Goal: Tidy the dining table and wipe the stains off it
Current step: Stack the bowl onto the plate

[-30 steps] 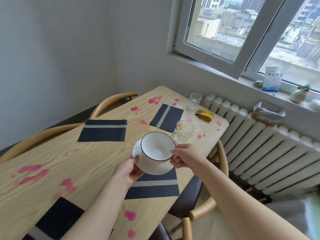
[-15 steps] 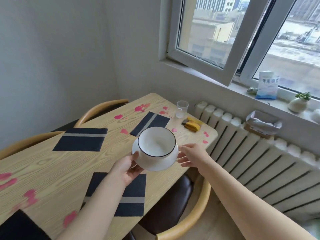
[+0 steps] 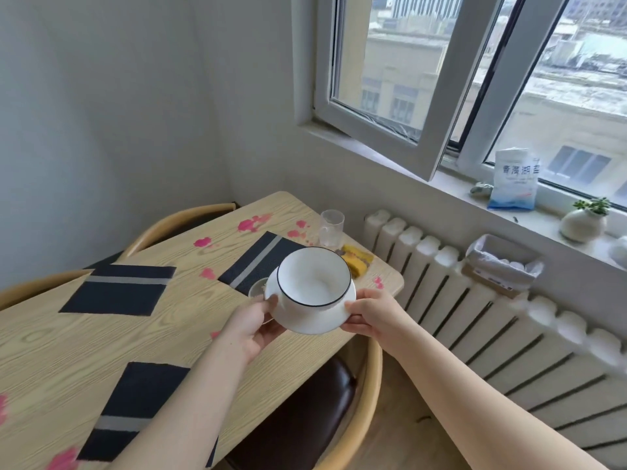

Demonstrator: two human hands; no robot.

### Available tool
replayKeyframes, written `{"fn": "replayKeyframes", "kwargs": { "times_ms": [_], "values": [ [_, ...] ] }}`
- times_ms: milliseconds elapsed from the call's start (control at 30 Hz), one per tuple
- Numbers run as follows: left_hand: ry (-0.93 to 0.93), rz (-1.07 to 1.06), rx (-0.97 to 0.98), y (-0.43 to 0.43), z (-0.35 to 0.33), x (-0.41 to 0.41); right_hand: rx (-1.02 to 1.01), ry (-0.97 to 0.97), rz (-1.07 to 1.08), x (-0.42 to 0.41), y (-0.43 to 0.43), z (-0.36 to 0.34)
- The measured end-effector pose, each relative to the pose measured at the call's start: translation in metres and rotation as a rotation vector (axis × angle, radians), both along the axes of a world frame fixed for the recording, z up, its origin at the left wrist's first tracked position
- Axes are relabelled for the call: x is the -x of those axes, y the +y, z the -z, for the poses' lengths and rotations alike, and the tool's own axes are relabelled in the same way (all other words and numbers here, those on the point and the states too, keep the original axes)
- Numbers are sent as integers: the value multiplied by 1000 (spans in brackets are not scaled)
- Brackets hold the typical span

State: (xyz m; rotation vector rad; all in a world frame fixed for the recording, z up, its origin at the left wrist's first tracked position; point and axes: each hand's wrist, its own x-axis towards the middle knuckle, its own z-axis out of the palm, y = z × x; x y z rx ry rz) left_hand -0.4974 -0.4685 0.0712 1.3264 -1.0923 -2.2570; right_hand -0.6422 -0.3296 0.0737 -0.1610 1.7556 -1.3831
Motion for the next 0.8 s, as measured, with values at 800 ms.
{"fn": "replayKeyframes", "kwargs": {
  "times_ms": [800],
  "values": [
    [-328, 83, 792, -223, 16, 156, 7, -164, 282, 124, -234, 25]
  ]
}}
